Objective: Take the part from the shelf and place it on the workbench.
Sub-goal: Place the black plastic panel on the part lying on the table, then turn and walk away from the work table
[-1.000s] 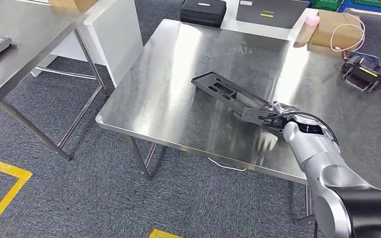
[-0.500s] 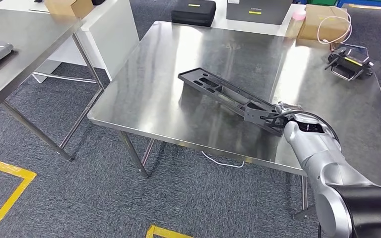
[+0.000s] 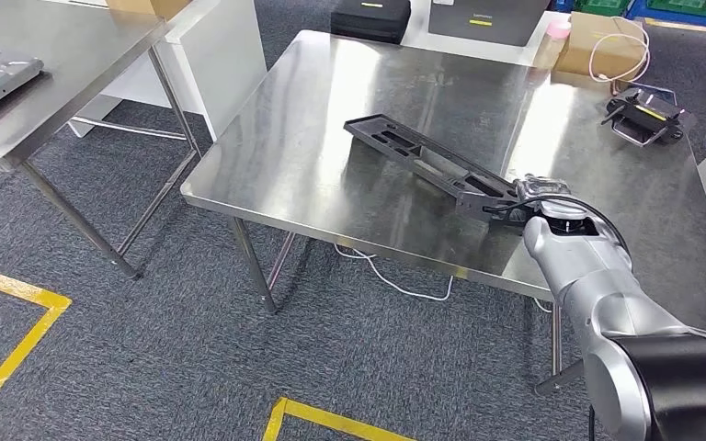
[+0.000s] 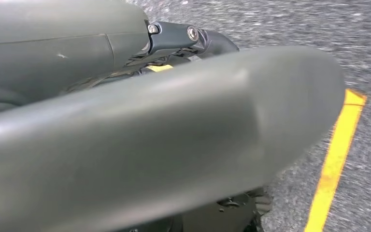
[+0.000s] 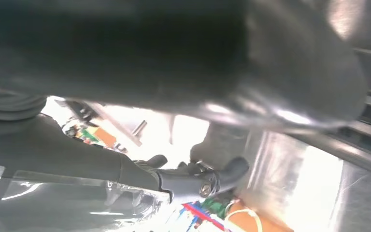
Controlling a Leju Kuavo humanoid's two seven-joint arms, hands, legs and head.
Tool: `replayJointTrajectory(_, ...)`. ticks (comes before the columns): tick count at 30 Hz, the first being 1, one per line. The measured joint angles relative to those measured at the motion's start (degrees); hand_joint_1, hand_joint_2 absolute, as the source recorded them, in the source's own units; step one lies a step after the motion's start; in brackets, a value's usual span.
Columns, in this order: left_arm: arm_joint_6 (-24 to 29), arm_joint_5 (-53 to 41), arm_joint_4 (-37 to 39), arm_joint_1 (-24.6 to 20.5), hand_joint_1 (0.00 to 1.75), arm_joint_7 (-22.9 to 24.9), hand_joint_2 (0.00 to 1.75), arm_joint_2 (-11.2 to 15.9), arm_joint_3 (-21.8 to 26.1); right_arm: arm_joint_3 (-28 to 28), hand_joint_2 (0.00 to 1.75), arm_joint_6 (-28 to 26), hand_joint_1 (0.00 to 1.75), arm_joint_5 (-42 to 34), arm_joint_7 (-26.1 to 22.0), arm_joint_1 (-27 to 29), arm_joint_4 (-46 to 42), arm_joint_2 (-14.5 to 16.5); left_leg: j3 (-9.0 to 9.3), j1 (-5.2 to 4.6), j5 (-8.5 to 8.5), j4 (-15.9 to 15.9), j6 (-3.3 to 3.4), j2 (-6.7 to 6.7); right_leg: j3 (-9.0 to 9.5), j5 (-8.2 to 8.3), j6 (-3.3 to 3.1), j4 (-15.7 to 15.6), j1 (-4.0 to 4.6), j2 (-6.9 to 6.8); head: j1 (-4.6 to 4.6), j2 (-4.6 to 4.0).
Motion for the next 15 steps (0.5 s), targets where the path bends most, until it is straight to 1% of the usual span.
replayJointTrajectory(1, 0.0, 0.0, 0.0, 0.0, 0.0, 0.0, 0.0, 0.0, 0.0, 0.0, 0.0, -0.3, 0.0, 0.1, 0.1, -0.1, 0.0, -0.2, -0.84, 0.01, 0.66, 0.0, 0.11, -0.03, -1.06, -2.38, -0.15, 3.7, -0.12, 0.0, 0.11, 0.0)
replayJointTrajectory(2, 0.0, 0.0, 0.0, 0.0, 0.0, 0.0, 0.0, -0.1, 0.0, 0.1, 0.0, -0.4, 0.0, 0.2, 0.1, -0.2, 0.0, -0.3, -1.63, 0.02, 1.25, 0.0, 0.04, -0.04, -1.73, -3.93, 0.01, 7.0, -0.26, 0.0, 0.15, 0.0)
replayJointTrajectory(3, -0.1, 0.0, 0.0, 0.1, 0.0, 0.0, 0.0, -0.2, 0.0, 0.1, 0.0, -0.5, 0.0, 0.4, 0.2, -0.2, -0.1, -0.4, -2.42, 0.07, 1.84, 0.1, -0.06, -0.03, -1.94, -4.67, 0.41, 9.4, -0.39, -0.01, 0.16, 0.0)
replayJointTrajectory(4, -0.1, 0.0, 0.0, 0.1, 0.0, 0.0, 0.0, -0.2, 0.0, 0.2, 0.0, -0.7, 0.0, 0.6, 0.2, -0.3, -0.2, -0.4, -3.24, 0.15, 2.44, 0.1, -0.28, -0.01, -1.04, -4.21, 1.13, 9.6, -0.58, -0.02, 0.2, 0.0)
replayJointTrajectory(5, -0.2, 0.0, 0.0, 0.1, 0.0, 0.0, 0.0, -0.3, 0.0, 0.3, 0.0, -0.7, 0.0, 0.8, 0.3, -0.3, -0.5, -0.4, -4.01, 0.26, 3.02, 0.2, -0.57, 0.01, 0.91, -3.12, 1.92, 7.8, -0.79, -0.03, 0.19, 0.0)
replayJointTrajectory(6, -0.2, 0.0, 0.0, 0.1, 0.0, 0.0, 0.0, -0.4, 0.0, 0.5, 0.0, -0.8, 0.0, 1.0, 0.3, -0.5, -0.8, -0.4, -4.75, 0.36, 3.56, 0.3, -0.91, 0.02, 3.61, -2.04, 2.62, 4.4, -1.04, -0.04, 0.19, 0.0)
replayJointTrajectory(7, -0.2, 0.1, 0.0, 0.1, 0.0, 0.0, 0.0, -0.5, 0.0, 0.6, 0.0, -0.9, 0.0, 1.2, 0.3, -0.8, -1.1, -0.4, -5.57, 0.37, 4.09, 0.6, -1.34, 0.03, 6.8, -1.58, 3.07, 0.1, -1.08, -0.01, 0.25, 0.0)
replayJointTrajectory(8, -0.2, 0.1, 0.0, 0.0, 0.0, 0.0, 0.0, -0.5, 0.0, 0.7, 0.0, -0.9, 0.0, 1.3, 0.4, -1.0, -1.5, -0.4, -6.14, 0.32, 4.56, 0.8, -1.72, 0.04, 8.99, -1.6, 2.98, -3.2, -0.94, 0.06, 0.21, 0.0)
replayJointTrajectory(9, -0.2, 0.1, 0.0, 0.0, 0.0, 0.0, 0.0, -0.5, 0.0, 0.9, 0.0, -0.9, 0.0, 1.3, 0.5, -1.3, -1.7, -0.4, -6.57, 0.2, 4.99, 1.1, -2.02, 0.01, 10.26, -1.95, 2.68, -5.3, -0.81, 0.12, 0.2, 0.0)
replayJointTrajectory(10, -0.2, 0.1, 0.0, 0.1, 0.0, 0.1, 0.0, -0.5, 0.0, 1.0, 0.0, -1.0, 0.0, 1.4, 0.6, -1.4, -1.9, -0.4, -6.88, 0.13, 5.46, 1.3, -2.26, -0.04, 10.64, -2.25, 2.22, -6.2, -0.55, 0.16, 0.11, 0.0)
replayJointTrajectory(11, -0.2, 0.1, 0.0, 0.1, 0.0, 0.1, 0.0, -0.5, 0.0, 1.1, 0.0, -1.0, 0.0, 1.5, 0.6, -1.4, -2.1, -0.4, -7.03, 0.15, 5.94, 1.3, -2.49, -0.1, 10.02, -2.0, 1.66, -6.1, -0.55, 0.12, 0.0, 0.0)
replayJointTrajectory(12, -0.2, 0.1, 0.0, 0.2, 0.0, 0.1, 0.0, -0.5, 0.0, 1.3, 0.0, -1.0, 0.0, 1.5, 0.6, -1.5, -2.1, -0.4, -7.38, 0.27, 5.95, 1.4, -2.74, -0.19, 9.62, -1.62, 1.09, -6.0, -0.75, 0.0, -0.01, 0.0)
replayJointTrajectory(13, -0.2, 0.1, 0.0, 0.3, 0.0, 0.1, 0.0, -0.5, 0.0, 1.4, 0.0, -1.0, 0.0, 1.6, 0.7, -1.6, -2.2, -0.3, -7.9, 0.43, 4.97, 2.1, -3.07, -0.25, 9.07, -1.1, 0.32, -5.9, -0.86, -0.09, -0.06, 0.0)
replayJointTrajectory(14, -0.2, 0.2, 0.0, 0.4, 0.0, 0.2, 0.0, -0.5, 0.1, 1.4, 0.0, -1.0, 0.0, 1.6, 0.7, -1.7, -2.4, -0.2, -8.61, 0.59, 2.98, 3.7, -3.44, -0.32, 8.44, -0.48, -0.41, -5.9, -1.01, -0.17, -0.09, 0.0)
replayJointTrajectory(15, -0.2, 0.2, 0.0, 0.4, 0.0, 0.2, 0.0, -0.5, 0.1, 1.5, 0.0, -1.0, 0.0, 1.6, 0.7, -1.9, -2.5, -0.1, -9.49, 0.78, 0.02, 6.4, -3.79, -0.38, 7.87, 0.18, -1.0, -5.9, -1.02, -0.21, -0.14, 0.0)
